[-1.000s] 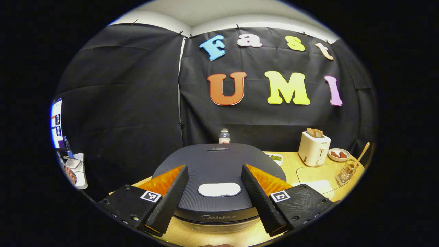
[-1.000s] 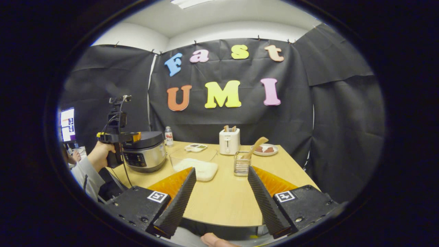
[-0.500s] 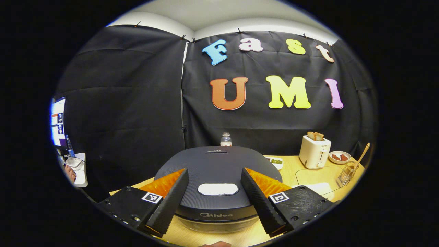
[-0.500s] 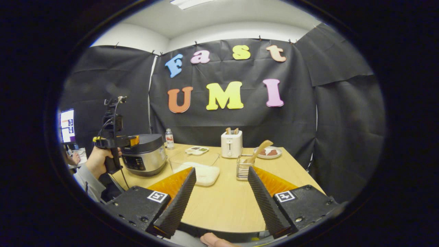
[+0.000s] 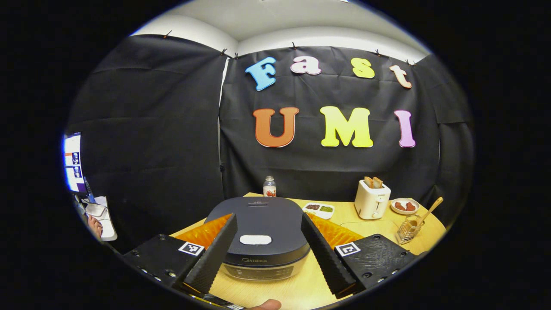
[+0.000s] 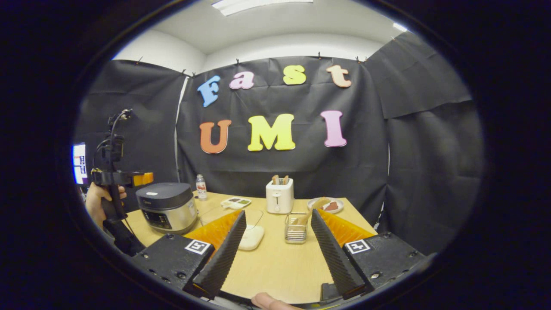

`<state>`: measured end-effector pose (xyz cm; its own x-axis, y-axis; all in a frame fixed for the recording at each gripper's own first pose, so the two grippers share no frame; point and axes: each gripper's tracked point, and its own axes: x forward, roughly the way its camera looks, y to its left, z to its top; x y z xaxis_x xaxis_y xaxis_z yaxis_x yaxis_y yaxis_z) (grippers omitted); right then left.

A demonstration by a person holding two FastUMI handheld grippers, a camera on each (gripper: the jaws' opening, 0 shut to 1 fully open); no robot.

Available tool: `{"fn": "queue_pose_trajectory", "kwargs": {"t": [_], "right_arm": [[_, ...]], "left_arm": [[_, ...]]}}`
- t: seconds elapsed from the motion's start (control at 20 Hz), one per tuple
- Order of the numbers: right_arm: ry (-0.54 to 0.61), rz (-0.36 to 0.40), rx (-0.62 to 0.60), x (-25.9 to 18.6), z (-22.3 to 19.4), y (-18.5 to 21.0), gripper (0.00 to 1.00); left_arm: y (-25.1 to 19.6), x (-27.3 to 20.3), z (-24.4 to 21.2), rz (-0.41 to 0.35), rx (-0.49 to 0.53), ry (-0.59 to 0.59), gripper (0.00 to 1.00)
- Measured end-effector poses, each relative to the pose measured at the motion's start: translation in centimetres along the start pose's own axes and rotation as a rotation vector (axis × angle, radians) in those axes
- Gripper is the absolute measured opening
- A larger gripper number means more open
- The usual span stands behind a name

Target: Close the left gripper, press the button to open the rice cooker; take a wooden spoon from the chopstick holder with the right hand, scoop a spoonful of rice and pour it into the rice cooker, then put the wooden spoon back into the chopstick holder.

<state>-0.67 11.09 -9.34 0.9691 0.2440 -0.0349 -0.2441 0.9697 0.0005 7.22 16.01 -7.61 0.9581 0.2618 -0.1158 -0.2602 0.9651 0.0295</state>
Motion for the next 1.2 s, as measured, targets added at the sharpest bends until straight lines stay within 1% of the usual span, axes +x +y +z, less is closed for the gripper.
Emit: {"fn": "queue_pose_trajectory", "kwargs": {"t": [0.05, 0.1, 0.15, 0.2, 0.25, 0.3, 0.35, 0.4, 0.45, 0.6, 0.65, 0.75, 0.8, 0.85, 0.9, 0.95, 1.0, 1.05, 1.1, 1.15, 1.2], "right_arm": [[-0.009, -0.007, 0.004, 0.0, 0.7, -0.2, 0.95], [-0.016, -0.016, 0.006, 0.0, 1.3, -0.5, 0.95], [-0.019, -0.025, 0.006, -0.2, 1.9, -0.8, 0.95], [-0.021, -0.031, 0.009, -0.3, 2.2, -1.0, 0.98], [-0.023, -0.035, 0.011, -0.5, 2.8, -1.2, 0.98], [-0.033, -0.042, 0.014, -0.7, 3.4, -1.4, 0.95], [-0.043, -0.049, 0.013, -1.0, 4.1, -1.6, 0.98], [-0.052, -0.055, 0.008, -1.2, 4.6, -1.9, 0.98], [-0.059, -0.062, 0.000, -1.5, 4.9, -2.0, 0.95], [-0.081, -0.074, -0.009, -2.0, 5.8, -2.2, 0.95], [-0.081, -0.074, -0.010, -2.1, 5.8, -2.1, 0.98], [-0.076, -0.068, -0.009, -2.1, 5.4, -1.8, 0.98], [-0.070, -0.067, -0.010, -2.0, 5.2, -1.7, 0.95], [-0.063, -0.063, -0.013, -1.9, 4.7, -1.7, 1.00], [-0.054, -0.061, -0.016, -1.8, 4.2, -1.6, 0.95], [-0.044, -0.057, -0.019, -1.7, 3.6, -1.5, 0.98], [-0.036, -0.048, -0.020, -1.5, 3.1, -1.3, 0.98], [-0.024, -0.038, -0.024, -1.4, 2.5, -1.0, 0.95], [-0.012, -0.032, -0.028, -1.3, 2.0, -0.9, 0.98], [-0.005, -0.026, -0.031, -1.2, 1.6, -0.7, 0.95], [-0.002, -0.020, -0.033, -1.1, 1.4, -0.6, 0.95]], "left_arm": [[-0.6, -1.0, 0.6, -0.013, 0.001, -0.006, 0.95], [-1.2, -2.1, 1.1, -0.028, 0.005, -0.017, 1.00], [-1.8, -3.0, 1.6, -0.040, 0.005, -0.020, 1.00], [-2.3, -3.9, 2.0, -0.051, 0.005, -0.023, 0.95], [-2.7, -4.8, 2.3, -0.059, 0.009, -0.030, 0.95], [-3.2, -4.8, 2.4, -0.069, 0.014, -0.037, 0.95], [-3.7, -5.8, 2.7, -0.079, 0.019, -0.040, 0.95], [-4.3, -6.5, 2.9, -0.094, 0.020, -0.043, 0.95], [-5.1, -7.3, 3.1, -0.115, 0.027, -0.052, 0.95], [-6.8, -9.4, 3.4, -0.148, 0.063, -0.075, 0.95], [-7.4, -10.0, 3.3, -0.154, 0.067, -0.079, 0.95], [-8.8, -11.0, 3.2, -0.181, 0.067, -0.089, 0.95], [-9.2, -11.5, 3.0, -0.182, 0.068, -0.095, 0.95], [-9.6, -11.9, 2.7, -0.186, 0.075, -0.095, 0.95], [-10.2, -12.2, 2.4, -0.191, 0.081, -0.096, 0.95], [-10.7, -12.4, 2.0, -0.198, 0.081, -0.096, 0.96], [-11.2, -12.7, 1.4, -0.209, 0.082, -0.091, 0.96], [-11.7, -12.8, 0.8, -0.218, 0.077, -0.083, 0.96], [-12.0, -13.1, 0.3, -0.229, 0.068, -0.075, 0.96], [-12.3, -13.2, -0.1, -0.237, 0.055, -0.073, 0.96], [-12.4, -13.0, -0.2, -0.240, 0.045, -0.070, 0.96]]}}
